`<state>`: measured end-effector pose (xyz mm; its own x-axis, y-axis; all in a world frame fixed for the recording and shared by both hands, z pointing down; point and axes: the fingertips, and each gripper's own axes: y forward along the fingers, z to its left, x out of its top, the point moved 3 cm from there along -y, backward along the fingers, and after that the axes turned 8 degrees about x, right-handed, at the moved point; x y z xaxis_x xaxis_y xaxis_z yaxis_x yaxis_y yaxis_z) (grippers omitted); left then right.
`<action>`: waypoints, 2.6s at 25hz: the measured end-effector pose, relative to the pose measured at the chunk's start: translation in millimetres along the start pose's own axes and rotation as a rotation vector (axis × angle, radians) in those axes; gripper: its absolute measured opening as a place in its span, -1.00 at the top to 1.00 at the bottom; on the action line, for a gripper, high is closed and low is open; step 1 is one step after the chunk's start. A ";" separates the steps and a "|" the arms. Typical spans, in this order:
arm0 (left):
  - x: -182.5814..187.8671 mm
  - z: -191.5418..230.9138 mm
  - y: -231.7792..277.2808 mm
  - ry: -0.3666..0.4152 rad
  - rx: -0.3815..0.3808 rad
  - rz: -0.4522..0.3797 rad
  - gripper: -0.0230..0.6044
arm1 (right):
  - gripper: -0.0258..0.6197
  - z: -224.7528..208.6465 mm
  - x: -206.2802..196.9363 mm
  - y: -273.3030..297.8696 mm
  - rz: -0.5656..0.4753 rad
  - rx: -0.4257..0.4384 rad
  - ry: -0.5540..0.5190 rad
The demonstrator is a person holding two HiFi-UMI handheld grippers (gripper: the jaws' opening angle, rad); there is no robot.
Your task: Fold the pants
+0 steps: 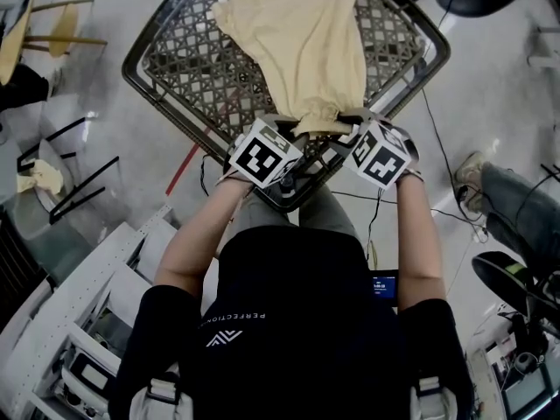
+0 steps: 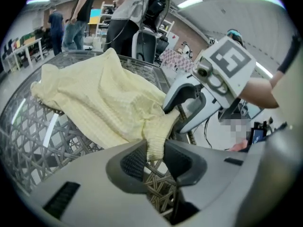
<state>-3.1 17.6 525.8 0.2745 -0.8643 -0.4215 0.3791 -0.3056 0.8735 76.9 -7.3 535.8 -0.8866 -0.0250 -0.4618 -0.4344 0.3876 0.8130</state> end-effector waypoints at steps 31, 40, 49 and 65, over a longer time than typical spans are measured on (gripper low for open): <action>25.2 -8.8 -56.9 -0.125 -0.111 -0.082 0.63 | 0.63 18.7 11.6 -17.5 -0.002 -0.104 -0.013; -8.7 -37.1 -63.1 -0.123 -0.151 -0.050 0.62 | 0.63 54.9 4.6 -26.6 0.066 0.031 -0.014; -37.2 -59.5 -70.6 -0.060 -0.180 0.007 0.62 | 0.64 91.8 -1.3 -32.9 0.095 0.132 -0.008; 20.1 -14.2 -96.9 -0.083 -0.217 -0.108 0.62 | 0.64 51.1 43.9 -61.0 0.088 -0.036 -0.037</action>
<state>-21.7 35.5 429.2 0.1519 -0.8642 -0.4797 0.5856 -0.3123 0.7480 72.6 15.1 447.8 -0.9154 0.0425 -0.4002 -0.3608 0.3536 0.8630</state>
